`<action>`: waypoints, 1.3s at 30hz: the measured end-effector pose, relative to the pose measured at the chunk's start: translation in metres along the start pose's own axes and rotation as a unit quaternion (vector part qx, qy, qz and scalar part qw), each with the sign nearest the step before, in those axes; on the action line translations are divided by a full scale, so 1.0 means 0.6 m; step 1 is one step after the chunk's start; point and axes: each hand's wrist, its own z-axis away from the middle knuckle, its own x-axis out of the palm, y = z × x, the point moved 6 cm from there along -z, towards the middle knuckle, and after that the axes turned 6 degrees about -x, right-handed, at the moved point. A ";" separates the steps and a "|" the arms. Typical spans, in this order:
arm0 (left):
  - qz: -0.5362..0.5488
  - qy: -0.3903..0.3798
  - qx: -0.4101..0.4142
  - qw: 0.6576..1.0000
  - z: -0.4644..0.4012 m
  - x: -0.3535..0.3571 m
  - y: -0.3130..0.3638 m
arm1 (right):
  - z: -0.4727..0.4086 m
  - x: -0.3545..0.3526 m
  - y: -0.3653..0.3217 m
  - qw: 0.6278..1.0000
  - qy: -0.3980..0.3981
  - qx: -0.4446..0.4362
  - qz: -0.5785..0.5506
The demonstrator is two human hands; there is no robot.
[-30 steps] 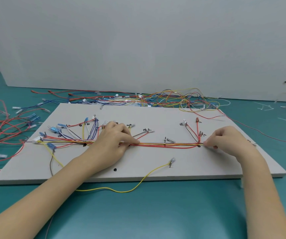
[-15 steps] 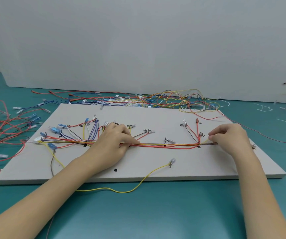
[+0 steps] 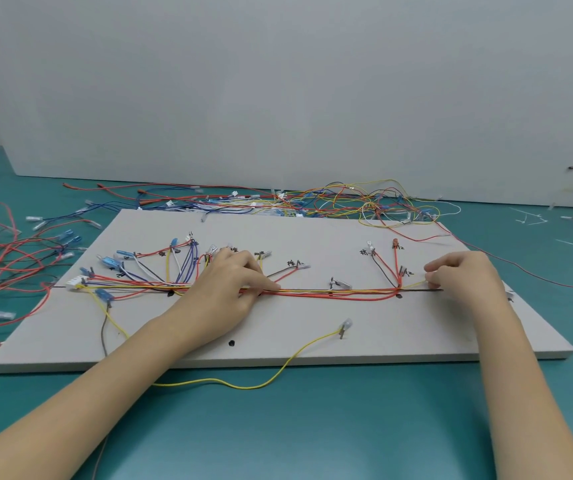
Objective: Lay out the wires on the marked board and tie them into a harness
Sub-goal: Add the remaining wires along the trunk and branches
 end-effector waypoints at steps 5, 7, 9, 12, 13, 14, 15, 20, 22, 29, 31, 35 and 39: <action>-0.001 0.000 -0.003 1.000 -0.001 0.000 0.000 | -0.008 -0.007 0.006 1.000 0.026 0.001 -0.007; -0.005 0.006 -0.010 1.000 -0.002 0.000 -0.002 | -0.009 -0.006 0.012 1.000 0.027 0.008 0.002; -0.008 0.017 -0.016 1.000 -0.002 0.000 -0.006 | -0.009 -0.003 0.013 1.000 0.022 0.008 0.006; 0.019 0.026 -0.035 0.999 -0.003 -0.004 -0.013 | -0.008 0.003 0.004 0.998 0.033 -0.027 0.040; 0.031 0.024 -0.046 0.998 -0.005 -0.004 -0.016 | -0.007 0.007 -0.003 0.997 0.037 -0.043 0.049; 0.042 0.020 -0.057 0.997 -0.006 -0.004 -0.020 | -0.007 0.011 -0.008 0.996 0.041 -0.058 0.052; 0.052 0.018 -0.066 0.996 -0.007 -0.003 -0.022 | -0.006 0.014 -0.013 0.995 0.045 -0.069 0.052; 0.075 0.030 -0.101 0.992 -0.007 -0.005 -0.026 | -0.006 0.010 -0.018 0.992 0.086 -0.083 0.037; 0.070 0.028 -0.110 0.991 -0.007 -0.006 -0.027 | -0.006 0.000 -0.015 0.990 0.116 -0.078 0.024; 0.050 0.035 -0.115 0.991 -0.006 -0.007 -0.023 | 0.003 0.012 -0.033 0.989 0.097 -0.086 0.075; 0.035 0.039 -0.115 0.992 -0.006 -0.006 -0.021 | 0.007 0.028 -0.045 0.987 0.048 -0.111 0.104; 0.021 0.045 -0.117 0.992 -0.006 -0.007 -0.016 | 0.013 0.059 -0.051 0.986 -0.044 -0.123 0.106; 0.018 0.046 -0.114 0.992 -0.006 -0.005 -0.015 | 0.007 0.059 -0.045 0.993 -0.032 -0.109 0.032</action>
